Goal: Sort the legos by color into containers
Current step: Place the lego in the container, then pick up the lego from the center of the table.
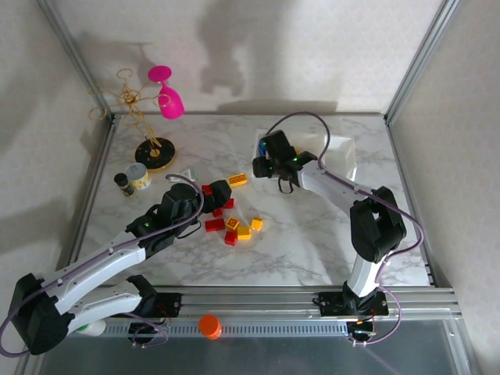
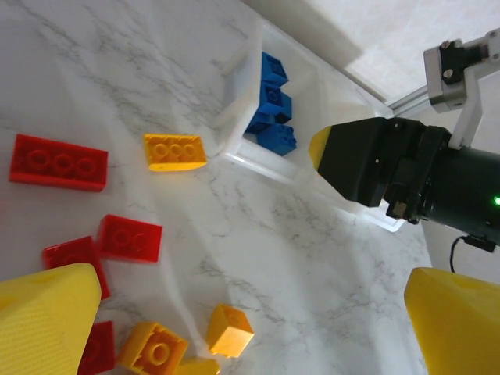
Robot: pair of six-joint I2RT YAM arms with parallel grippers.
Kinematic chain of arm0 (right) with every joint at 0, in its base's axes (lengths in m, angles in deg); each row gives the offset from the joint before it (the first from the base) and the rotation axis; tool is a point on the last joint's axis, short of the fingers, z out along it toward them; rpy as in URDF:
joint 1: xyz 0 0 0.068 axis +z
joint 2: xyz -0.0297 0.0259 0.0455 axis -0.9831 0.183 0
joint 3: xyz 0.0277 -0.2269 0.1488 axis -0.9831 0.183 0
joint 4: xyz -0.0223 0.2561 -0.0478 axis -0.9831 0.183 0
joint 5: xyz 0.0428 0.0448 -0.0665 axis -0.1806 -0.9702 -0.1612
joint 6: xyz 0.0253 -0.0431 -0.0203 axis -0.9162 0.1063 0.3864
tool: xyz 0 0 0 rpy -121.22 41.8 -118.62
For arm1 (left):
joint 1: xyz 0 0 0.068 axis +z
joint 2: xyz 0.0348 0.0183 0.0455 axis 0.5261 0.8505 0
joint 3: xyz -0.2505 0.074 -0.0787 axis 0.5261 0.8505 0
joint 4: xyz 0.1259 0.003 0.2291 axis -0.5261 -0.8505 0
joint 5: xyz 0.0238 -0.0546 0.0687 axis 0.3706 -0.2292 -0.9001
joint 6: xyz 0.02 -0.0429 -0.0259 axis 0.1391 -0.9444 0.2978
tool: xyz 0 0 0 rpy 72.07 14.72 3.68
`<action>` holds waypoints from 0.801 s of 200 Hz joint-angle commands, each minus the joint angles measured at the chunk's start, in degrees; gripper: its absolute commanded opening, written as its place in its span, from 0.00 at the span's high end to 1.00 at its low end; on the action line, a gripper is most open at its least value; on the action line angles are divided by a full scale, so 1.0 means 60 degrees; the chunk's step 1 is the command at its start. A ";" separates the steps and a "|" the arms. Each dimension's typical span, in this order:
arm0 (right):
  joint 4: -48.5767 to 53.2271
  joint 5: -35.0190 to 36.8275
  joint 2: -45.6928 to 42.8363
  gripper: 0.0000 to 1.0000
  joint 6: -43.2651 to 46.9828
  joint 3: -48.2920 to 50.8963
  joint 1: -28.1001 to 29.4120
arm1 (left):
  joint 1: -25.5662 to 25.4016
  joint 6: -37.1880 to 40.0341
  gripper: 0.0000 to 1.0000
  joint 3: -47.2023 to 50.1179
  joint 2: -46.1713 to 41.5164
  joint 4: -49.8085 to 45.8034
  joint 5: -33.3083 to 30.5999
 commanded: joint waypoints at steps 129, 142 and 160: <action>-0.0386 0.0986 0.3764 0.25 -0.4542 -0.2275 0.1544 | 0.0291 -0.0036 0.00 0.0817 -0.2211 -0.1788 -0.1236; -0.0354 0.1035 0.3971 0.24 -0.4541 -0.2460 0.1558 | 0.0308 -0.0033 0.00 0.0838 -0.2274 -0.1791 -0.1296; -0.0213 0.1203 0.4246 0.23 -0.4523 -0.2778 0.1558 | 0.0333 -0.0020 0.00 0.0854 -0.2266 -0.1750 -0.1297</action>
